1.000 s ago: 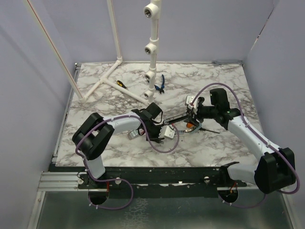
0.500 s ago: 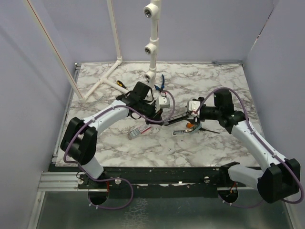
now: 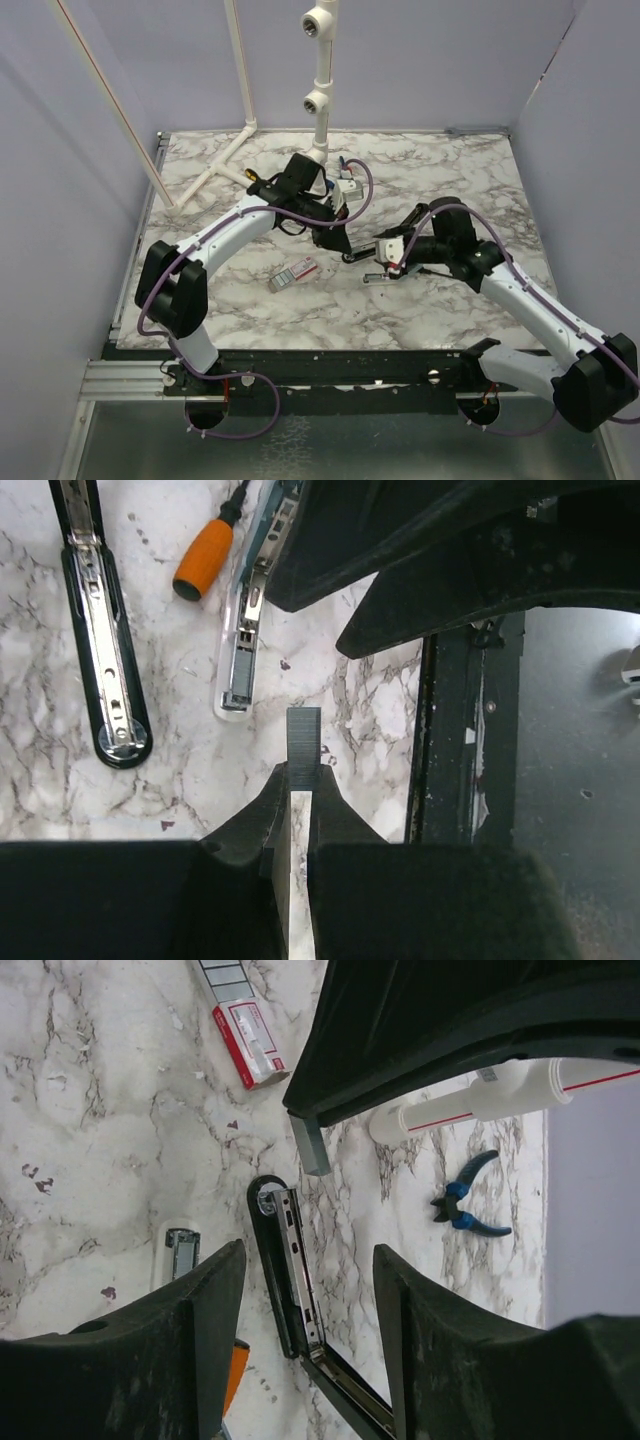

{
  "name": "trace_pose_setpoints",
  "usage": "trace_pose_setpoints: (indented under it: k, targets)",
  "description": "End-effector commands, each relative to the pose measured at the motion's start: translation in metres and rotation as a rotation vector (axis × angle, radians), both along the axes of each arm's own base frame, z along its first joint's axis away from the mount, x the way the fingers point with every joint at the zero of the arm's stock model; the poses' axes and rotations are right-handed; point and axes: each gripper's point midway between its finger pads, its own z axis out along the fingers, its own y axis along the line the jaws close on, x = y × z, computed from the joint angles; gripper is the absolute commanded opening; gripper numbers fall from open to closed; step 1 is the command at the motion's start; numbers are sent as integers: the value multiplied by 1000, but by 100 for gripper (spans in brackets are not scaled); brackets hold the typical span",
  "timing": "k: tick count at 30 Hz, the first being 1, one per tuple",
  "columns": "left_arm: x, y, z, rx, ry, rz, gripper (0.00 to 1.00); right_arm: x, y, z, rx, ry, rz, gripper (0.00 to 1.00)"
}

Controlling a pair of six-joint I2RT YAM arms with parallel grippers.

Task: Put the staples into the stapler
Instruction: Pick up the staple from the center of the board.

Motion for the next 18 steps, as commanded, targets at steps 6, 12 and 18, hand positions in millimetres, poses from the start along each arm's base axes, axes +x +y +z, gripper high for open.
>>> trace_pose_setpoints:
  k: [6,12,18]
  targets:
    - [-14,-2,-11,36,183,-6,2,-1,5,-3,-75,-106,26,51]
    - [-16,-5,-12,30,225,-14,1,-8,18,-17,-130,-156,66,44]
    - [-18,-7,-13,30,244,-19,1,-8,23,-19,-150,-172,76,42]
